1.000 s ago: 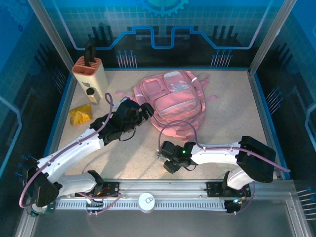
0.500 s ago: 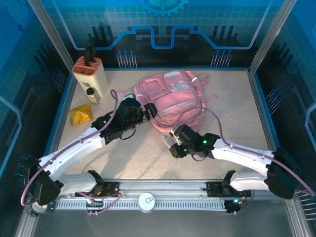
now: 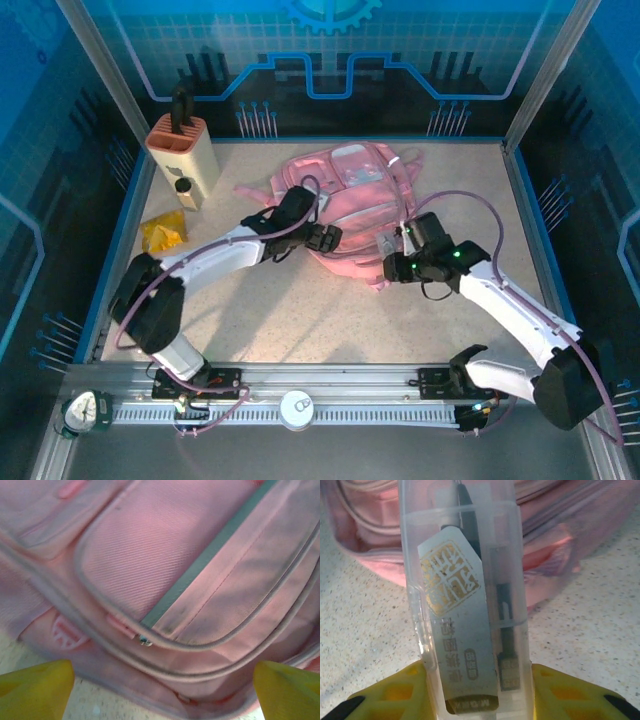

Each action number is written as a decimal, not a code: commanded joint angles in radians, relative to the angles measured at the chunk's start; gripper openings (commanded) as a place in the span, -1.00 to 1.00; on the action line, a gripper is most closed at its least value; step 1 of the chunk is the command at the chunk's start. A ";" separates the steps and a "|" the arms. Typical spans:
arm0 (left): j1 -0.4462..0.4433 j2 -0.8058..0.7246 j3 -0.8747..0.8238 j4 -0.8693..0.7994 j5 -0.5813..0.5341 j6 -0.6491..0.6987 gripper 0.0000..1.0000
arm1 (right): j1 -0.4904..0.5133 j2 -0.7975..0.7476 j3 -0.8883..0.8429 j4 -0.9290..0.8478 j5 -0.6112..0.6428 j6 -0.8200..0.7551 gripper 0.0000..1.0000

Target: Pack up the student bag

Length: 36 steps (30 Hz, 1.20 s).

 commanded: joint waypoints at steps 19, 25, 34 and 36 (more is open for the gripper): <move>-0.008 0.261 0.236 0.043 0.032 0.453 0.52 | -0.147 0.036 0.051 -0.021 -0.113 -0.028 -0.18; 0.010 0.274 0.274 0.028 0.016 0.450 0.26 | -0.155 0.038 0.050 -0.023 -0.109 -0.036 -0.18; 0.012 0.313 0.343 0.002 0.005 0.374 -0.82 | -0.162 0.107 0.082 -0.019 -0.139 -0.020 -0.20; 0.010 0.298 0.355 -0.009 0.008 0.331 -0.99 | -0.162 0.121 0.089 -0.015 -0.135 -0.017 -0.20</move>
